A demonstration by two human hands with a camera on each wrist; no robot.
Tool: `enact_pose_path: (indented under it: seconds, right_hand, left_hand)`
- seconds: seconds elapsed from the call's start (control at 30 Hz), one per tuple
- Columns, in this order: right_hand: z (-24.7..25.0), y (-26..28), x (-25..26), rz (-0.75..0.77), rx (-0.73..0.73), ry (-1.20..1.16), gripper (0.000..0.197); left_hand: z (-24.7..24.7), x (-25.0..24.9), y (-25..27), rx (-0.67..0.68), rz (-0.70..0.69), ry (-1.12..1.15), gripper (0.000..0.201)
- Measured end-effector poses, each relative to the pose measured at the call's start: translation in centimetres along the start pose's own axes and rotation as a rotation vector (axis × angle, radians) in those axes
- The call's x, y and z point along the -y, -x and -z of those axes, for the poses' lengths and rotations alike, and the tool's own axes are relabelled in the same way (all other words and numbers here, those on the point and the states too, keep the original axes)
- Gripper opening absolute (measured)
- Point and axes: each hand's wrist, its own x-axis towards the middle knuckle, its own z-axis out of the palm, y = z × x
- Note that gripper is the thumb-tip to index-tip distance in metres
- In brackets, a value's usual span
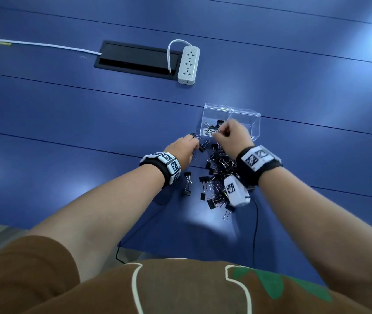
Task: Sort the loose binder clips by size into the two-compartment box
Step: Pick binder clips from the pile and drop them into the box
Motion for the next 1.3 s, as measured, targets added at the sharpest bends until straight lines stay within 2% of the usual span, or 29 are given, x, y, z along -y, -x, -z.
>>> enact_pose_path:
  seconds: [0.13, 0.27, 0.33, 0.43, 0.57, 0.63, 0.77, 0.9, 1.0, 1.07, 1.17, 1.3]
  right_hand:
    - [2.1, -3.5, 1.3, 0.024, -0.082, 0.052, 0.013]
    - [1.9, -5.2, 1.2, 0.038, -0.01, 0.196, 0.021]
    - [1.7, -4.9, 0.8, 0.069, 0.005, 0.257, 0.023]
    - [1.3, -3.0, 0.0, 0.11, 0.015, 0.266, 0.015]
    - [-0.2, 0.1, -1.8, 0.107, 0.173, 0.367, 0.013]
    - [-0.9, 0.9, -3.0, 0.095, 0.197, 0.404, 0.019]
    - [-1.9, 1.8, -4.5, 0.083, 0.219, 0.385, 0.034]
    - [-2.1, 2.0, -4.5, 0.07, 0.188, 0.349, 0.03]
    - [-1.4, 1.8, -4.6, 0.024, 0.142, 0.346, 0.03]
    - [-0.8, 1.6, -5.0, -0.015, 0.092, 0.351, 0.031]
    - [-0.3, 1.6, -5.5, -0.072, 0.048, 0.346, 0.036]
    - [-1.0, 1.9, -5.2, 0.045, 0.039, 0.343, 0.027]
  left_hand:
    - [0.0, 0.0, 0.1, 0.048, 0.004, -0.039, 0.033]
    - [-0.2, 0.3, 0.0, 0.043, -0.012, -0.034, 0.02]
    - [-0.2, 0.1, 0.1, 0.021, -0.017, -0.052, 0.015]
    - [0.2, -0.4, 0.1, 0.018, -0.015, -0.057, 0.011]
    - [0.9, -0.7, -0.1, 0.024, 0.009, -0.019, 0.009]
    - [1.4, -1.1, -0.1, -0.019, -0.008, 0.074, 0.009]
    - [3.3, -3.5, -1.3, -0.208, -0.094, 0.252, 0.006]
    - [5.1, -5.6, -3.8, -0.269, -0.077, 0.314, 0.005]
    - [5.5, -6.0, -5.0, -0.233, -0.02, 0.312, 0.012]
    - [5.5, -5.8, -4.9, -0.206, -0.023, 0.292, 0.017]
    - [4.9, -5.2, -3.9, -0.205, -0.062, 0.217, 0.015]
    - [2.6, -4.2, -1.6, -0.175, -0.092, 0.166, 0.015]
